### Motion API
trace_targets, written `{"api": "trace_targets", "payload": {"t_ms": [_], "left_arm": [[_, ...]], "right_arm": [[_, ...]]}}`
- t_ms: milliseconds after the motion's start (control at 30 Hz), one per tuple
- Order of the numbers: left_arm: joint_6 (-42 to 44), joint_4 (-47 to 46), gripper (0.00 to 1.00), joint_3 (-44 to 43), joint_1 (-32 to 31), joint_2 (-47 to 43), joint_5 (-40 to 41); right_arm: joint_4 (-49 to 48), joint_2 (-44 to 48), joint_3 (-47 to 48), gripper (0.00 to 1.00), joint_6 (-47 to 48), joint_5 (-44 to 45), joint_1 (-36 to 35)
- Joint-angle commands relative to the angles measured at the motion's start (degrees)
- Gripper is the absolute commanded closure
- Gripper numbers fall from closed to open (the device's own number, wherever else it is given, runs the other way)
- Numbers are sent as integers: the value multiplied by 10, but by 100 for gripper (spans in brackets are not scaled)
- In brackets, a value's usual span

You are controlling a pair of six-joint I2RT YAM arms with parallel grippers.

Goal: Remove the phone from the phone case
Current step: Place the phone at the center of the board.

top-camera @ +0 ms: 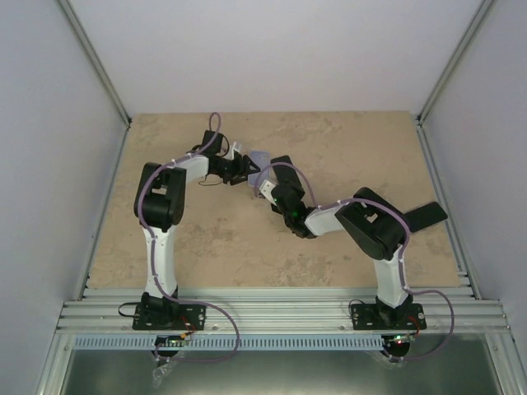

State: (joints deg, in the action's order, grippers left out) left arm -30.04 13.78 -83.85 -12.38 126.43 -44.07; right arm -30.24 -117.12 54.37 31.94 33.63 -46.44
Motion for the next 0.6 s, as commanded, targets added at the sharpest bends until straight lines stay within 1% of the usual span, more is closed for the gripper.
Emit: {"api": "trace_targets", "payload": {"t_ms": [0, 67, 100, 167, 200, 300, 367, 567], "left_arm": [[21, 28, 31, 5, 1, -30, 51], [31, 39, 23, 9, 2, -44, 65], [35, 45, 19, 12, 2, -50, 72], [44, 52, 3, 20, 2, -67, 87], [48, 53, 1, 25, 2, -77, 94], [62, 62, 1, 35, 3, -107, 110], [71, 69, 1, 41, 3, -122, 120], [95, 74, 1, 66, 2, -175, 149]], "right_arm": [[42, 43, 17, 43, -36, -23, -4], [66, 63, 18, 36, -47, -38, -4], [81, 74, 18, 31, -54, -48, -4], [118, 101, 19, 21, -71, -72, -4], [134, 115, 22, 18, -82, -87, -4], [204, 159, 36, 7, -118, -137, 8], [242, 186, 48, 3, -140, -169, 25], [356, 267, 83, 2, -198, -265, 100]]}}
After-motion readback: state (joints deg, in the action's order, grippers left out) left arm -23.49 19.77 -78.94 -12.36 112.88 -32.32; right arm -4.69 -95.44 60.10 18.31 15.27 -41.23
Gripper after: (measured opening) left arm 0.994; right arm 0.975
